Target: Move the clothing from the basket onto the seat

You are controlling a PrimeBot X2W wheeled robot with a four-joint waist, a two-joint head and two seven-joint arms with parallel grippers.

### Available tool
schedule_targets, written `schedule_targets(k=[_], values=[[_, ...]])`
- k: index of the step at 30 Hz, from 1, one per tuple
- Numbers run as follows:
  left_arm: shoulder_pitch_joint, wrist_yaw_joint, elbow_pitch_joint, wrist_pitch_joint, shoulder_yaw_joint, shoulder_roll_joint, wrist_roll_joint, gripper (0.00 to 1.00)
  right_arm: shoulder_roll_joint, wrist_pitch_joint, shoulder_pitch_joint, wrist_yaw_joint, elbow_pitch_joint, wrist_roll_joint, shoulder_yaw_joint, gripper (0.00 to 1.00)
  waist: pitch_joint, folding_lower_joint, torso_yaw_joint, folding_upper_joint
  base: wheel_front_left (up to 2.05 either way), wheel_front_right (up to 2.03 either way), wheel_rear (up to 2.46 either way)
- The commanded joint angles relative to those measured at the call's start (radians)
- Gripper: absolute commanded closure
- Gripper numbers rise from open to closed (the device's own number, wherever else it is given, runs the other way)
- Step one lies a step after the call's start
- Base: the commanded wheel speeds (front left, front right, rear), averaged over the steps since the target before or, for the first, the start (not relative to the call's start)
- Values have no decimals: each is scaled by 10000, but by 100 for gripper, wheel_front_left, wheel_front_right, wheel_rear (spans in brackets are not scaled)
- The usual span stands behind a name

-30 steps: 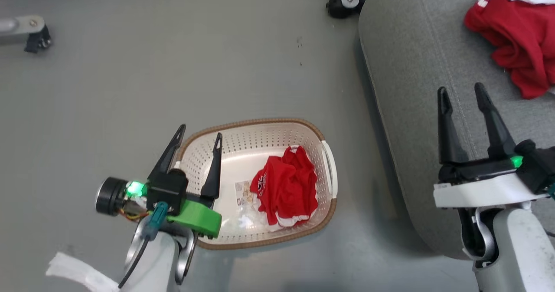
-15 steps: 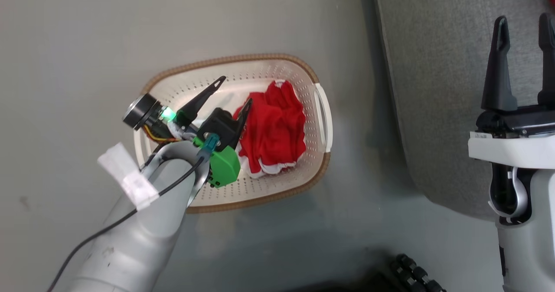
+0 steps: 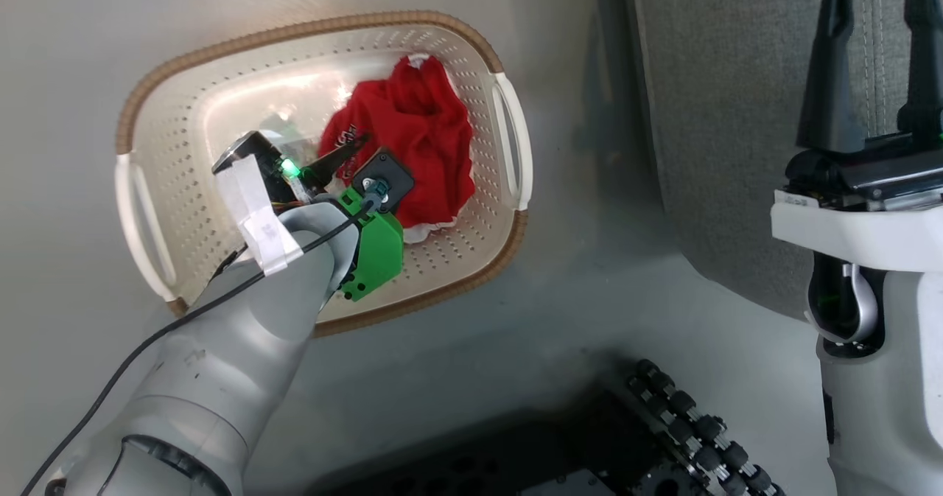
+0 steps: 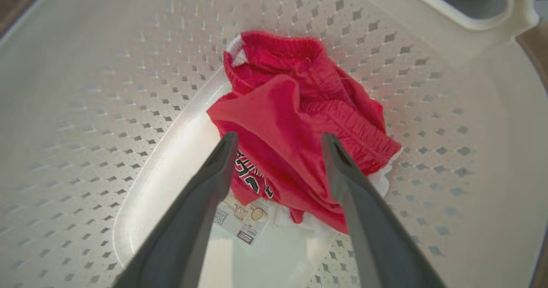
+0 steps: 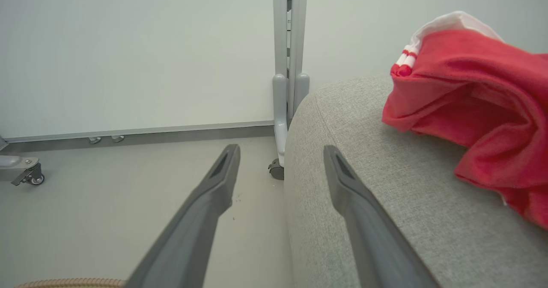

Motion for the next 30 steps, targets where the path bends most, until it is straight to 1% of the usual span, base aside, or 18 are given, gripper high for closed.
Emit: schedule_targets(k=[1, 7, 12, 17, 22, 23, 24, 25, 30], values=[[-313, -20, 161, 85, -120, 50, -137, 0, 66, -30, -133, -14, -134, 56, -24, 0, 680, -2, -489, 0, 0, 0, 0], [-716, -22, 557, 298, -475, 12, -957, 0, 134, -31, -392, -14, -737, 54, 40, 0, 1128, -2, -428, 0, 0, 0, 0], [-1053, -22, 804, 426, -805, 41, -1183, 0, 65, -31, -608, -14, -1189, 39, 51, 0, 1452, -2, -409, 0, 0, 0, 0], [-1280, -23, 1017, 608, -839, 108, -1376, 0, 29, -29, -632, -14, -1462, 102, 108, 0, 1727, -2, -427, 0, 0, 0, 0], [-1168, -23, 947, 355, -1015, 24, -1713, 0, 4, -29, -494, -14, -1465, -8, 161, 0, 1826, -2, -422, 0, 0, 0, 0], [-1137, -23, 901, 321, -1102, 10, -1783, 20, 6, -29, -457, -14, -1447, -23, 170, 0, 1827, -2, -419, 0, 0, 0, 0], [-1145, -23, 832, 196, -1218, 2, -1797, 76, 2, -29, -429, -14, -1425, -51, 184, 0, 1823, -2, -420, 0, 0, 0, 0], [-1164, -23, 798, 115, -1288, -5, -1837, 100, -8, -31, -425, -14, -1407, -62, 190, 0, 1818, -2, -422, 0, 0, 0, 0], [-1339, -23, 657, -358, -1624, -11, -2144, 100, -88, -29, -531, -14, -1288, -146, 200, 0, 1712, -2, -400, 0, 0, 0, 0]])
